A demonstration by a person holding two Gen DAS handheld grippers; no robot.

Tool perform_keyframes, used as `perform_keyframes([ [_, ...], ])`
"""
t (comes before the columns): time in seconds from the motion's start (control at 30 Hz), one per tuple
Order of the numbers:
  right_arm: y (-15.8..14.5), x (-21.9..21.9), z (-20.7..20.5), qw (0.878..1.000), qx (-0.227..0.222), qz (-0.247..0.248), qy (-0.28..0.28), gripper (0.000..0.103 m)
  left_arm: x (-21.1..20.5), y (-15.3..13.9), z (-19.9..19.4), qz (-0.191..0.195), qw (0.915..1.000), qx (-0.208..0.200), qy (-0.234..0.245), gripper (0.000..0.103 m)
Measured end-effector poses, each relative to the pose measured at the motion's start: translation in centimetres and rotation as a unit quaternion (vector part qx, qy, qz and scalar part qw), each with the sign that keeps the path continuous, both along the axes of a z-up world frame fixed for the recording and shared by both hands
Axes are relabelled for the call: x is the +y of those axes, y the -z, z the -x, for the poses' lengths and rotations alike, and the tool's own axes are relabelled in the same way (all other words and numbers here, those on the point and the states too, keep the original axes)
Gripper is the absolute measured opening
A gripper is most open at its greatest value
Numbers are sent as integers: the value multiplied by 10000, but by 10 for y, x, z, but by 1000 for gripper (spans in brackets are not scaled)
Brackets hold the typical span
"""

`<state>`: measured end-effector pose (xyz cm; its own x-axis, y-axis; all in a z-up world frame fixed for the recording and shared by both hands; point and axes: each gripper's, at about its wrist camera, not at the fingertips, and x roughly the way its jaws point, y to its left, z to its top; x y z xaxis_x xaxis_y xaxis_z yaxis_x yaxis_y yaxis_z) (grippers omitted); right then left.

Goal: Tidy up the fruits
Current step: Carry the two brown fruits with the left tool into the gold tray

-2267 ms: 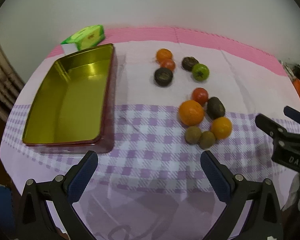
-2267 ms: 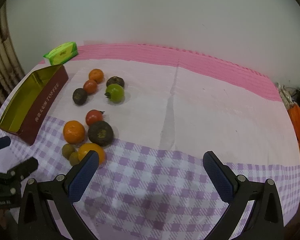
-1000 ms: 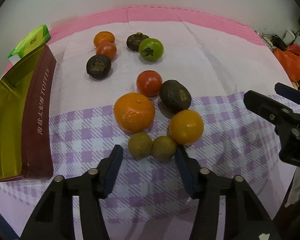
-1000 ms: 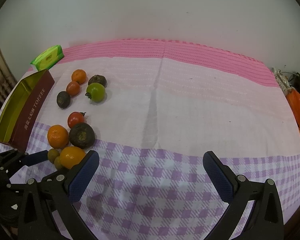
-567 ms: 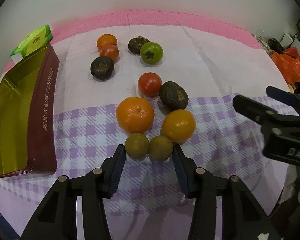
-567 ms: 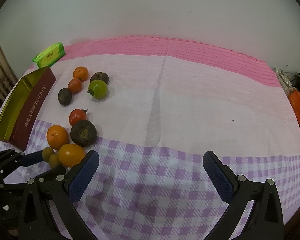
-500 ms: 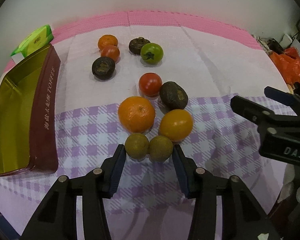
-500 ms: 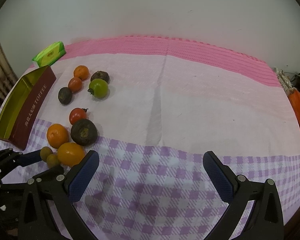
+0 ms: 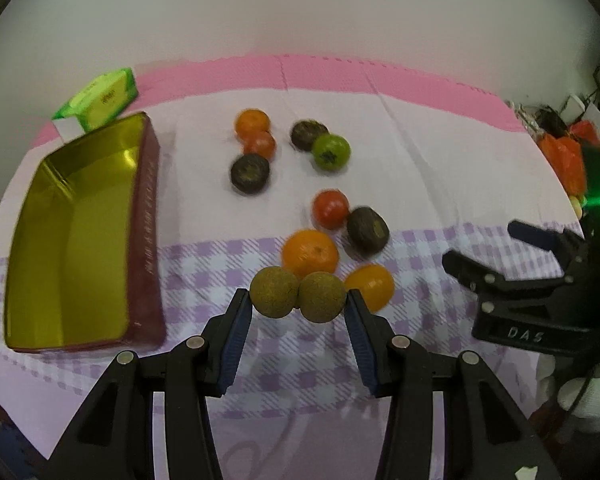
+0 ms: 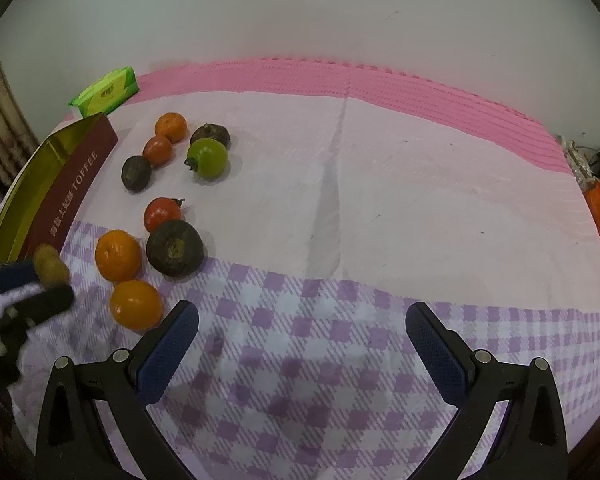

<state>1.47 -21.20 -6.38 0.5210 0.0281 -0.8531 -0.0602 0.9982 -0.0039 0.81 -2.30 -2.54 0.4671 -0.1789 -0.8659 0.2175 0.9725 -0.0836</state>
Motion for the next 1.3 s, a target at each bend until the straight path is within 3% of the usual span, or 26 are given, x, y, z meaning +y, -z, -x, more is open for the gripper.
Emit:
perform_keyframes([
  [0.4, 4, 4, 0, 10000, 57, 31, -47, 103, 73, -13, -14, -368, 9966, -229, -706, 44],
  [0.73, 6, 12, 0, 9999, 45, 67, -118, 103, 143, 10, -22, -546, 9880, 108, -1437, 44],
  [1.3, -4, 34, 5, 9990, -46, 82, -439, 103, 172, 30, -22, -595, 9826, 372, -1720, 44],
])
